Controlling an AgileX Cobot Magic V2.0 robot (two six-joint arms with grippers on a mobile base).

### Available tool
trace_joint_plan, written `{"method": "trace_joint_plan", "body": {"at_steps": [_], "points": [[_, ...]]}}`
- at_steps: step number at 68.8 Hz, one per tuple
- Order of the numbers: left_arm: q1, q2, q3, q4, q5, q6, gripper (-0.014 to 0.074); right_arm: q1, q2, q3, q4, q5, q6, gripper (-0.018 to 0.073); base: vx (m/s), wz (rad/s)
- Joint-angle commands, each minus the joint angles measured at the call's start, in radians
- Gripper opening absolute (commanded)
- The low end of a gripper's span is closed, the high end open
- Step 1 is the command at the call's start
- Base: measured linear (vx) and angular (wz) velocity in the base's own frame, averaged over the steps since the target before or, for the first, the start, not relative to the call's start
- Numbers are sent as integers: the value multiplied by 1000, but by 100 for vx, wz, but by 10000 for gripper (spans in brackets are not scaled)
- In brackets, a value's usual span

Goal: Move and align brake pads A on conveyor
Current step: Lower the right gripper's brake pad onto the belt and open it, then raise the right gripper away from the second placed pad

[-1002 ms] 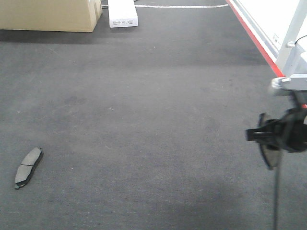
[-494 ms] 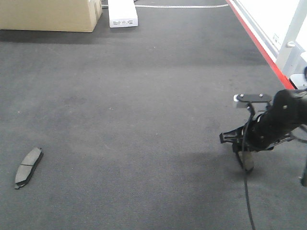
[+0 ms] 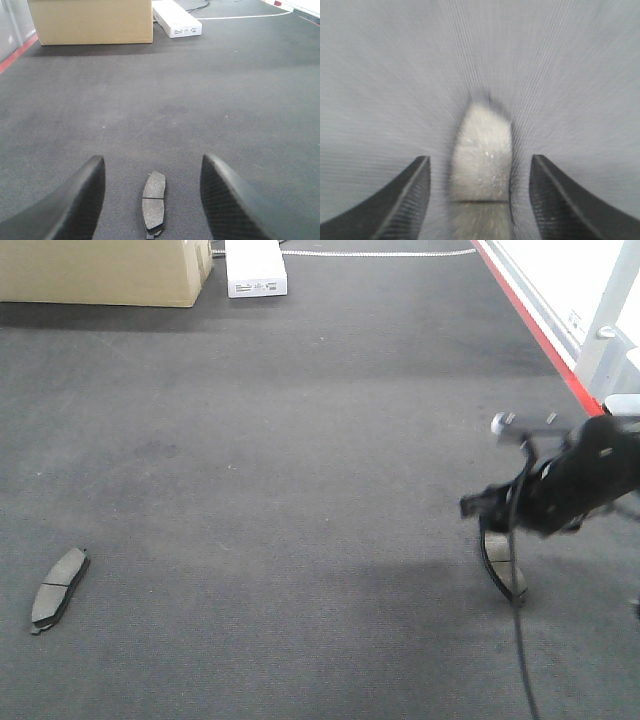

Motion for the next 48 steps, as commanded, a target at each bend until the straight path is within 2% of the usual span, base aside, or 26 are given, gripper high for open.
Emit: {"method": "trace_joint_plan", "body": {"at_steps": [1, 20, 48], "points": [[-3, 10, -22, 0, -79, -5, 394, -2, -145, 20, -20, -72, -12, 438, 0, 0], [-3, 10, -22, 0, -79, -5, 394, -1, -521, 238, -86, -208, -21, 437, 0, 0], [-3, 10, -22, 0, -79, -5, 394, -1, -984, 470, -89, -225, -55, 437, 0, 0]]}}
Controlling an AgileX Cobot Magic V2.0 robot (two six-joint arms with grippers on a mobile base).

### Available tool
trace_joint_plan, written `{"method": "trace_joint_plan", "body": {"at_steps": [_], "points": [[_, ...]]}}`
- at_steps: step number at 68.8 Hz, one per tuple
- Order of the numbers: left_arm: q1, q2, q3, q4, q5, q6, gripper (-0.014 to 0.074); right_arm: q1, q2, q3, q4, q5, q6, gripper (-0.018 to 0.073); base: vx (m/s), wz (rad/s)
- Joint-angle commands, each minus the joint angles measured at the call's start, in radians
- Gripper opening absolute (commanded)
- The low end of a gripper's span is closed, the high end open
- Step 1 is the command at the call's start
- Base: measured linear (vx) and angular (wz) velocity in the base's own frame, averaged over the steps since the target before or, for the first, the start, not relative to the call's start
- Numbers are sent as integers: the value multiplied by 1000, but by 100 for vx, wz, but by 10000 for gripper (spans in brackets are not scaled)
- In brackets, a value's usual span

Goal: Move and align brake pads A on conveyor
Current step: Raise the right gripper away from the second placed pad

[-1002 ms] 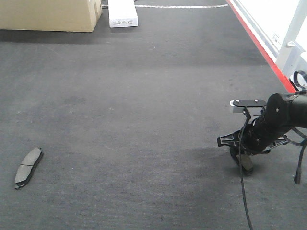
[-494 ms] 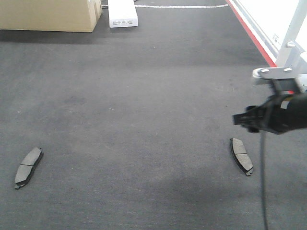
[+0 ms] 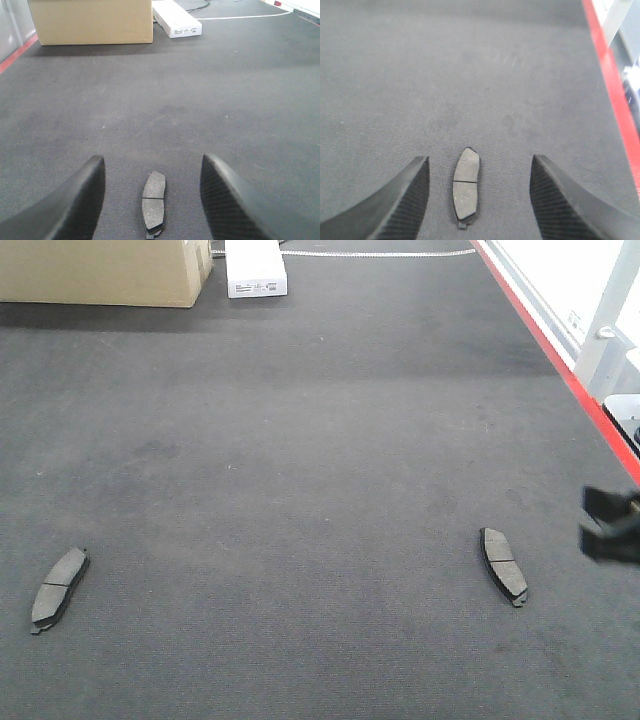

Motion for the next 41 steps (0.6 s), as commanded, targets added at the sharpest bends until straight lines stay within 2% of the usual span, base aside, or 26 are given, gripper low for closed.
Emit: {"method": "trace_joint_plan", "body": {"at_steps": [1, 26, 41], "points": [[-3, 10, -22, 0, -79, -5, 394, -1, -116, 24, -9, -74, -21, 437, 0, 0], [-3, 10, -22, 0, -79, -5, 394, -1, -549, 207, 3, -111, -21, 437, 0, 0], [-3, 10, -22, 0, -79, -5, 394, -1, -607, 259, 3, -118, -21, 437, 0, 0]]}}
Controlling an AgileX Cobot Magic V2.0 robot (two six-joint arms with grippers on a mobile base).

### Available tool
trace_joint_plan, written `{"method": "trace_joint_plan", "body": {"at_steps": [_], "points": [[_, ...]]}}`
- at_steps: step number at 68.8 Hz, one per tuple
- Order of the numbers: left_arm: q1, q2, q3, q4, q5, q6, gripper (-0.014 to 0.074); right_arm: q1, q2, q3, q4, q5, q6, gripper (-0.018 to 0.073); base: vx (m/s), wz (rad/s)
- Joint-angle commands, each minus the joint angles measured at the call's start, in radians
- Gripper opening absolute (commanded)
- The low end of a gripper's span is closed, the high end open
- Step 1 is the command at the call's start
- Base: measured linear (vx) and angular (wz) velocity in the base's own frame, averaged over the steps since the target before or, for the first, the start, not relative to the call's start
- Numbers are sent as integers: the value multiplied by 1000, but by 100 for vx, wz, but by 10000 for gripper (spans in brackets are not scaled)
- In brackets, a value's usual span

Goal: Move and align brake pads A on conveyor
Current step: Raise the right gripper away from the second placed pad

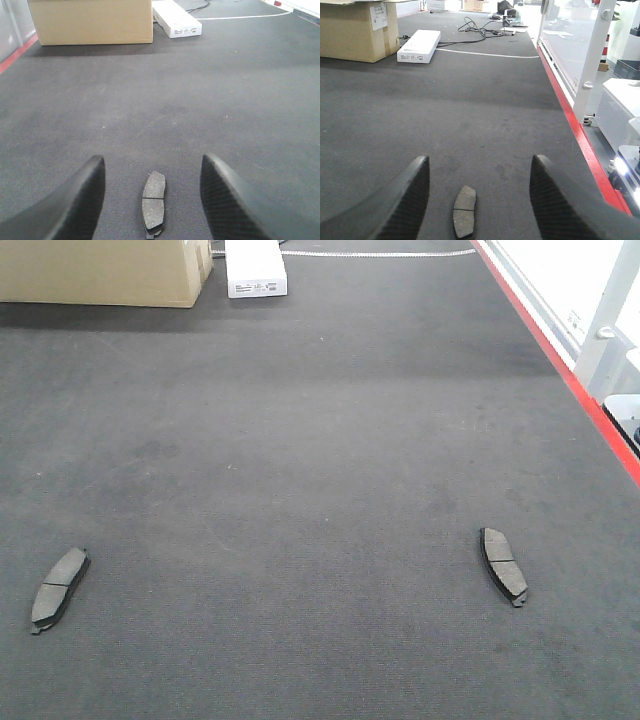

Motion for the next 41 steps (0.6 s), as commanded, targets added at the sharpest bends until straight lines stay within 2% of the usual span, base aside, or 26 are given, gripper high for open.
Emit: {"method": "trace_joint_plan", "body": {"at_steps": [1, 41], "points": [[-3, 10, -22, 0, -79, -5, 394, -1, 9, -21, 0, -72, -7, 437, 0, 0], [-3, 10, -22, 0, -79, -5, 394, -1, 9, -21, 0, -54, -7, 437, 0, 0]]}}
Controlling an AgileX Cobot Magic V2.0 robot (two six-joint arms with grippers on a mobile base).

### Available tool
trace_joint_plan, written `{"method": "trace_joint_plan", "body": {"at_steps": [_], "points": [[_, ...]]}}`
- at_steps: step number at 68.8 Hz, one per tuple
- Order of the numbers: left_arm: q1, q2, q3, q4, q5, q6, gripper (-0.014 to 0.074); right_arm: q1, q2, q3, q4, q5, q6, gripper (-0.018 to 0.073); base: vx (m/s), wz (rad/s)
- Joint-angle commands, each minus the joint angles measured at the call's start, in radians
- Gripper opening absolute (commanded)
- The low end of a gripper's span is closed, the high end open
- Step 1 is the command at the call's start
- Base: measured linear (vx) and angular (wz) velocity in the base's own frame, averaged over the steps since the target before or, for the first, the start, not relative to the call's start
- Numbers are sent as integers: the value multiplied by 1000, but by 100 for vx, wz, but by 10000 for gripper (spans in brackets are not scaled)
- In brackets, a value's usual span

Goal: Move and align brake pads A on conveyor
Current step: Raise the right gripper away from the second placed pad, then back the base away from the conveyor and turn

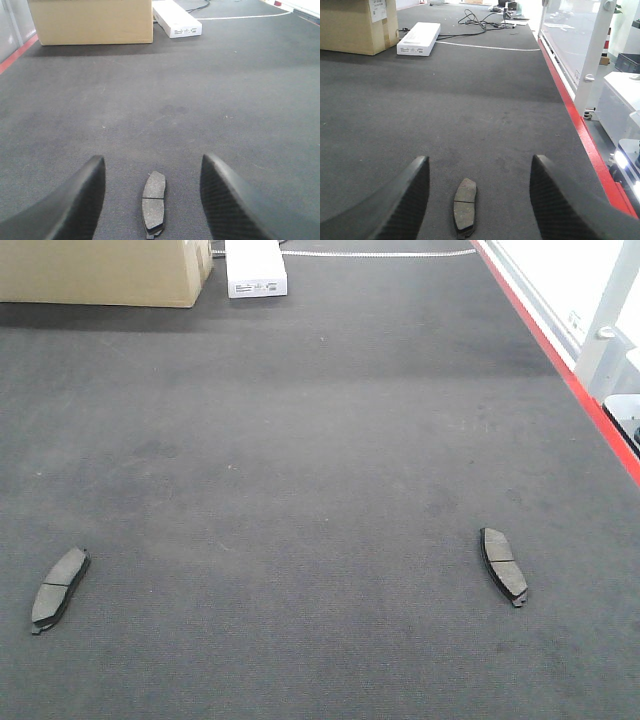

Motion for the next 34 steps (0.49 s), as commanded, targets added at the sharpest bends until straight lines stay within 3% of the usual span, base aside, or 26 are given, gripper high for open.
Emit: {"method": "trace_joint_plan", "body": {"at_steps": [1, 34], "points": [[-3, 10, -22, 0, -79, -5, 394, -1, 10, -27, 0, -70, -7, 437, 0, 0], [-3, 12, -22, 0, -79, -5, 394, -1, 10, -27, 0, -68, -7, 437, 0, 0]]}}
